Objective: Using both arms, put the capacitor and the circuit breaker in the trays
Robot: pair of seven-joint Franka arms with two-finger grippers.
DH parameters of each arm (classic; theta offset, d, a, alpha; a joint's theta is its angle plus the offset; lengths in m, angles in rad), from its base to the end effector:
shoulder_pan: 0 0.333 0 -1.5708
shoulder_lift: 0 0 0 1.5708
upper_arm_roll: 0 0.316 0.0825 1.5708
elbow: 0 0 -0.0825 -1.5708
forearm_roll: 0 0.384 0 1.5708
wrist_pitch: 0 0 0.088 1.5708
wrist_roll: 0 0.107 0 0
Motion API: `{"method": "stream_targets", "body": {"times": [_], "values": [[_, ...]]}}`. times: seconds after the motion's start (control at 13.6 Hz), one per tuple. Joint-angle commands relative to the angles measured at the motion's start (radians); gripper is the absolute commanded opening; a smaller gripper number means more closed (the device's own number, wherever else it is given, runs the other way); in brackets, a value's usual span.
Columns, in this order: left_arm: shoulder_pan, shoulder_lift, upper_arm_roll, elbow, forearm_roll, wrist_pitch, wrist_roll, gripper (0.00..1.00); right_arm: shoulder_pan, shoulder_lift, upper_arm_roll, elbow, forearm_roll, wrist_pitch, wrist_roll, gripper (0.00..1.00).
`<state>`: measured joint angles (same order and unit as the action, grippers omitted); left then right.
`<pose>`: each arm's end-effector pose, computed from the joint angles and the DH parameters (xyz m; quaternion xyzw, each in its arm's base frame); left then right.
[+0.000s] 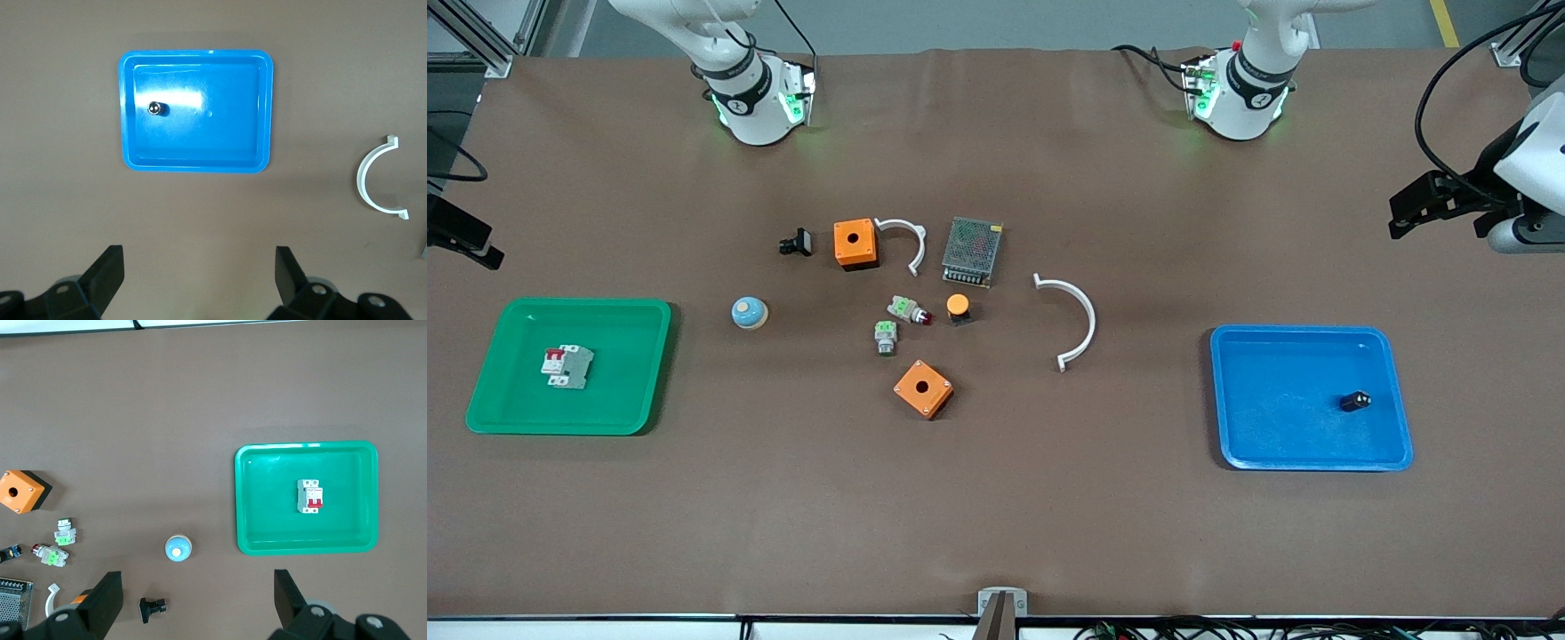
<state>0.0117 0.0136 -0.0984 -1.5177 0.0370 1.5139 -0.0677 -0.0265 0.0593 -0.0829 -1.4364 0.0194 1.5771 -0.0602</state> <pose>0.5517 -0.0434 0.6370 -0.9998 0.0086 0.0073 0.0184 0.5711 -0.0590 0.6553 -0.9989 0.0241 -0.0413 0.0038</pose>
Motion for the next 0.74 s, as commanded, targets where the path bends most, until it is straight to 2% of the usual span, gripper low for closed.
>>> {"method": "stream_targets", "body": {"times": [0.0,0.66], "values": [[0.007,0.002,-0.001,0.013,-0.017,0.005,0.008,1.0,0.005,0.01,-0.001,0.025,0.008,-0.019,0.008,1.0],[0.004,0.003,-0.001,0.013,-0.016,0.005,0.014,1.0,0.005,0.01,-0.001,0.025,0.005,-0.019,0.008,1.0]]}}
